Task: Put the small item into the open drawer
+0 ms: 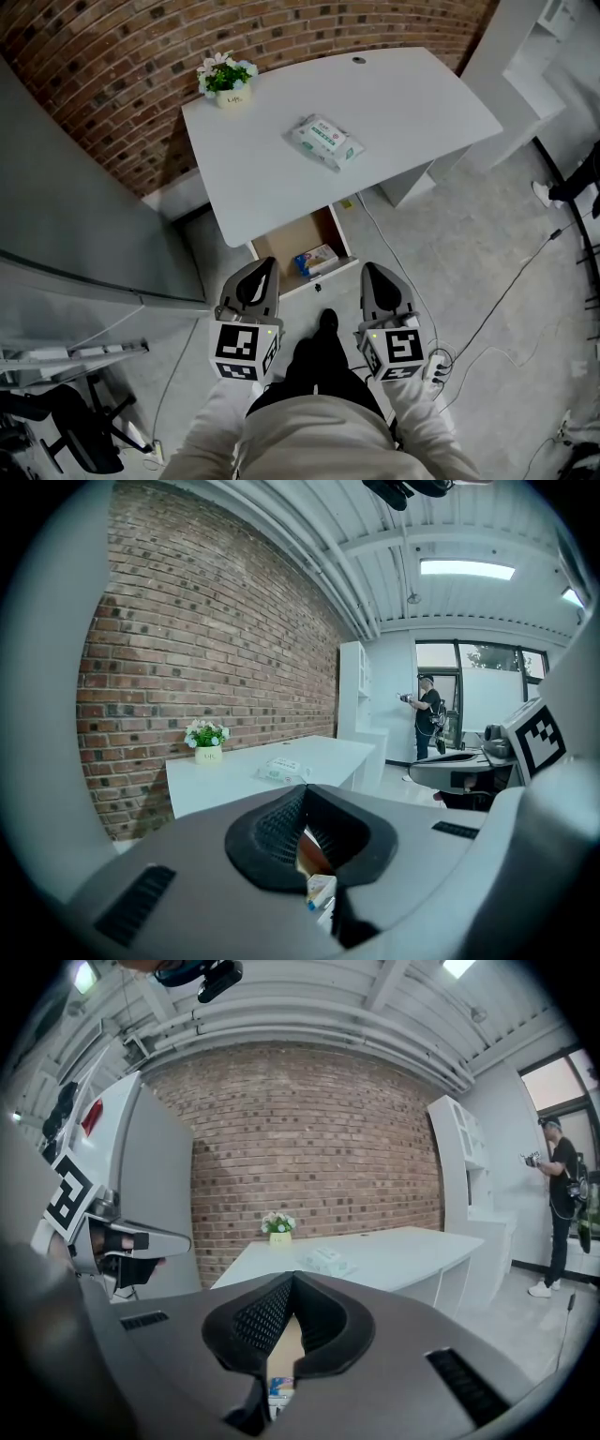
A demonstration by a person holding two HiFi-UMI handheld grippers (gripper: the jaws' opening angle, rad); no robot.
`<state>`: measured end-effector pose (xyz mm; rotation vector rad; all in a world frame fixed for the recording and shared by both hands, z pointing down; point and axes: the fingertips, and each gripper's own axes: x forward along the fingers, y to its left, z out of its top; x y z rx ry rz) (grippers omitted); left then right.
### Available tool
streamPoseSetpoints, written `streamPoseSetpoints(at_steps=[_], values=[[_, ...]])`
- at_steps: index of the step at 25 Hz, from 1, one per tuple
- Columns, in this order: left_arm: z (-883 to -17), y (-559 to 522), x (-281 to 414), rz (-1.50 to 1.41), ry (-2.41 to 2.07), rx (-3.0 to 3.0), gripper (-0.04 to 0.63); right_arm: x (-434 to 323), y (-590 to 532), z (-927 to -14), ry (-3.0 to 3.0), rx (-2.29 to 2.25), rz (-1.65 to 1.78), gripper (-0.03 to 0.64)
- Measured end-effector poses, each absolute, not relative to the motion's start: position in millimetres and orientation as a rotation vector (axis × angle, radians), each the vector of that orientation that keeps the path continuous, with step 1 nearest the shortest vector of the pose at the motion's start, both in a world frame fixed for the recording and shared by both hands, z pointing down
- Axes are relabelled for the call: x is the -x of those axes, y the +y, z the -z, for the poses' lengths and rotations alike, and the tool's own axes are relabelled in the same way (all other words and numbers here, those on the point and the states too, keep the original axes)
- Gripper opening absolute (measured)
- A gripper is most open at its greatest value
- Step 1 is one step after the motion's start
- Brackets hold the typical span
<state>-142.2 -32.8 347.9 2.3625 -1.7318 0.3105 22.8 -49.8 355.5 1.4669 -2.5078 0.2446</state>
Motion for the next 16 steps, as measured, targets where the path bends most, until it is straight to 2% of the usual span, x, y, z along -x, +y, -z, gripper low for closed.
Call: streamPoseSetpoints(at_steps=[16], values=[[-353.0, -26.9, 146.5, -0.314, -1.728, -2.351, 0.017, -18.0, -45.4, -355.0, -2.512, -1.438, -0.231, 0.026]])
